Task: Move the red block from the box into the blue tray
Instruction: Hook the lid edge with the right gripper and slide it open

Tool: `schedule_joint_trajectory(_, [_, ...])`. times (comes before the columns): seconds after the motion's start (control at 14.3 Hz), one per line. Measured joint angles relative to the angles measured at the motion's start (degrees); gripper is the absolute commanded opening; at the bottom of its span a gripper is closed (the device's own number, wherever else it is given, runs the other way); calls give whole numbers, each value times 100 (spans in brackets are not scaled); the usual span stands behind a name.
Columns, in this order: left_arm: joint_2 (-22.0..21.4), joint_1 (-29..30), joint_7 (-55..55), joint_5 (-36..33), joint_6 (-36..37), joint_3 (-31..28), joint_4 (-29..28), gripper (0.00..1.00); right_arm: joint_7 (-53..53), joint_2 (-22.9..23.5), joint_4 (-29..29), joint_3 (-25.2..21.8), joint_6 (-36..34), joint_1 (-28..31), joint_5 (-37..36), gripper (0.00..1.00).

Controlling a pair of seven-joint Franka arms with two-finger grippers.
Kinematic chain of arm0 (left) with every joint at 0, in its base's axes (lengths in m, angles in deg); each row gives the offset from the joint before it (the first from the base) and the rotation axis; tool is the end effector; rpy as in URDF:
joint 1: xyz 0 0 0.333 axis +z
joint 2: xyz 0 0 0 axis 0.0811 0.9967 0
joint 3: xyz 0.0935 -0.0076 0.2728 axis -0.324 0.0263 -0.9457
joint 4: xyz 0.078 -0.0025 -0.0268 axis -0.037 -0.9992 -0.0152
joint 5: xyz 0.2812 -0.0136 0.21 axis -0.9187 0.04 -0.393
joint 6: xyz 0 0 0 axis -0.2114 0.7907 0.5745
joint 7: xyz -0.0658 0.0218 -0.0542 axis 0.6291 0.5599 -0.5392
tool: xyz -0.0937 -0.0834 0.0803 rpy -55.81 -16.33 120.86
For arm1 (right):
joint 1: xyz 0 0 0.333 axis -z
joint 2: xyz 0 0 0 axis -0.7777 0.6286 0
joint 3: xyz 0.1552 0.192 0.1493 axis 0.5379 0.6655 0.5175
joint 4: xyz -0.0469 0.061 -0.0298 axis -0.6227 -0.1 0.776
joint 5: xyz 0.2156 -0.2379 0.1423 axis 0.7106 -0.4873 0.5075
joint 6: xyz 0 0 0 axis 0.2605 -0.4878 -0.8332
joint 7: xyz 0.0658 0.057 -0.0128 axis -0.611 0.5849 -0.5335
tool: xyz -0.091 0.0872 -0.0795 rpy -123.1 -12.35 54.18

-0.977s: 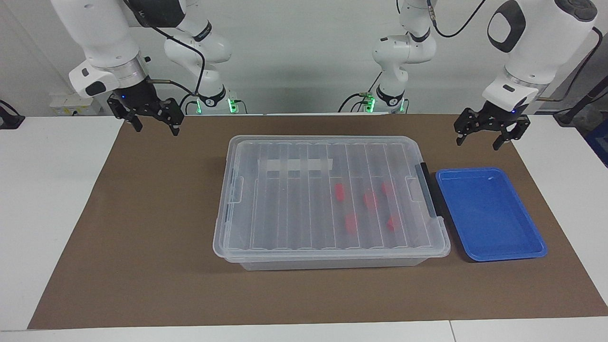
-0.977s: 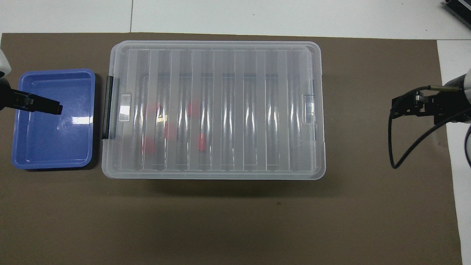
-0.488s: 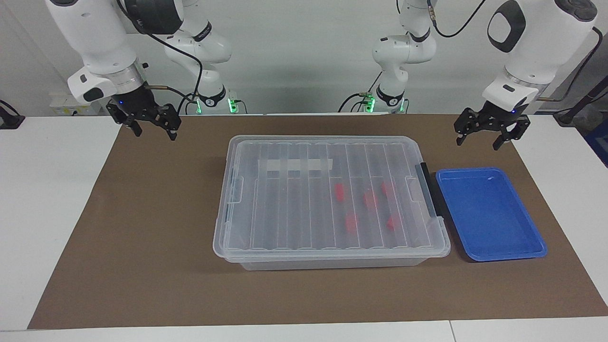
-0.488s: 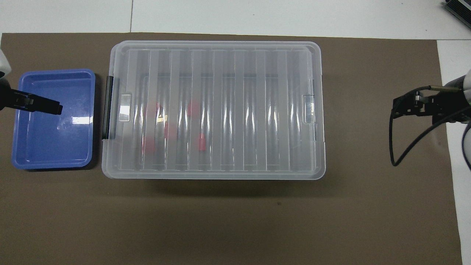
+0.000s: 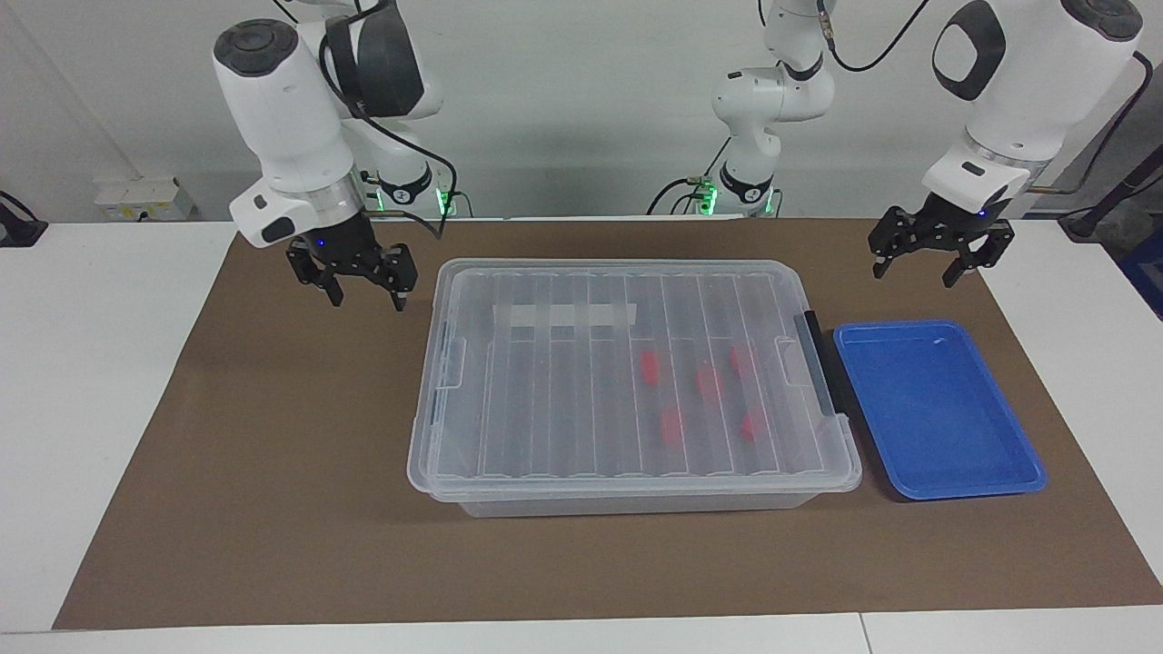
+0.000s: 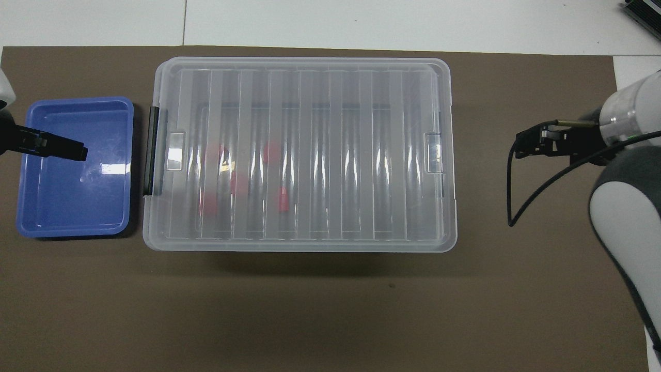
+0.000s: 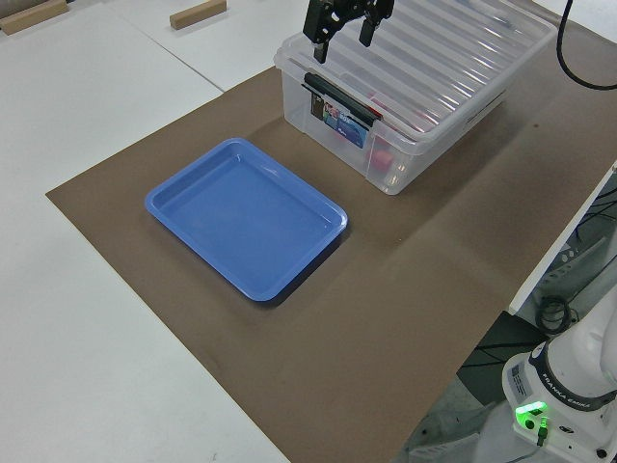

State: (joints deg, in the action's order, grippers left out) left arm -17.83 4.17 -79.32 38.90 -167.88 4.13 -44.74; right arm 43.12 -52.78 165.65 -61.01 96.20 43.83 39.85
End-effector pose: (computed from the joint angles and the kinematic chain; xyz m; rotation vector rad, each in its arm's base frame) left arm 0.5326 -0.0207 0.5375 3.1002 -0.3982 0.1170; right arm 0.5509 0.1069 0.4882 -3.1200 0.1953 -0.1059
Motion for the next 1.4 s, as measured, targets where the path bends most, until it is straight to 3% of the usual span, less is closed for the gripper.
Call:
schedule_joint_trajectory(0.35, [0,0,0,0,0,0,0,100,6,206,569,2,687,-232,0,88])
schedule_joint_trajectory(1.4, [0,0,0,0,0,0,0,100,-414,173,942,-22,673,-131,-66,88])
